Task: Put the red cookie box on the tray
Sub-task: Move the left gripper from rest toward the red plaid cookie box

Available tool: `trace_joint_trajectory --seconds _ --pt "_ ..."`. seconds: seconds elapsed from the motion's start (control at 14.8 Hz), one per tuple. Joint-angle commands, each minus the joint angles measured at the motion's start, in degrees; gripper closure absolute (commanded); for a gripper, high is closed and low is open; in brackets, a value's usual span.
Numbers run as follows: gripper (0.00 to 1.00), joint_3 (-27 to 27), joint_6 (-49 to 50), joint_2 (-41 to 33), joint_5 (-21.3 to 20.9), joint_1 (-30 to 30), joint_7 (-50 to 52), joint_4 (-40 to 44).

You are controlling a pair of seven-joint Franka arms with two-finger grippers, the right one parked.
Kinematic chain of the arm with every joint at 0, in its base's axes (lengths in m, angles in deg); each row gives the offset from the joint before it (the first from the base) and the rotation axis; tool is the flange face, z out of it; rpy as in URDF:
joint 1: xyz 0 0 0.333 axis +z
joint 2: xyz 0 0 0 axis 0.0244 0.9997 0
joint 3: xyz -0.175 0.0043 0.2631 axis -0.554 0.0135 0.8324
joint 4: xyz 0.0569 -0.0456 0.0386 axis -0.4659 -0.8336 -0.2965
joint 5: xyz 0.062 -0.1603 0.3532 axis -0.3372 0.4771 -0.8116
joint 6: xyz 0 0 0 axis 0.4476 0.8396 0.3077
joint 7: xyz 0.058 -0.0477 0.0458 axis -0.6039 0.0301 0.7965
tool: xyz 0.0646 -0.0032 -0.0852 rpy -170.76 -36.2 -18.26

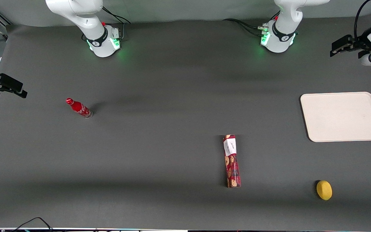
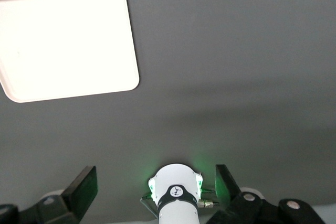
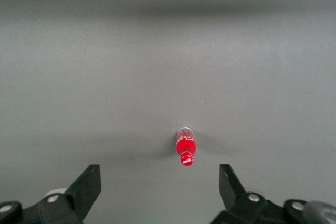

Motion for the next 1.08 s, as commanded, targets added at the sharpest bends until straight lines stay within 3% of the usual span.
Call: trace_joint_trajectory --seconds 0.0,0.27,0.4,0.61,1.01 --pt "0.0 -0.6 1.6 2.9 -1.3 -0.1 -0.2 3.7" --pt "0.0 -1.0 -1.4 5.1 -0.4 -0.1 1.1 5.7" --pt "0.0 -2.8 -4.3 12.2 1.7 -0.3 1.4 11.5" --pt "0.0 -8.0 -9.7 26.2 3.6 -0.4 12.2 22.4" --pt "0.0 -18.9 -32.0 42.9 1.2 -1.7 28.4 24.2"
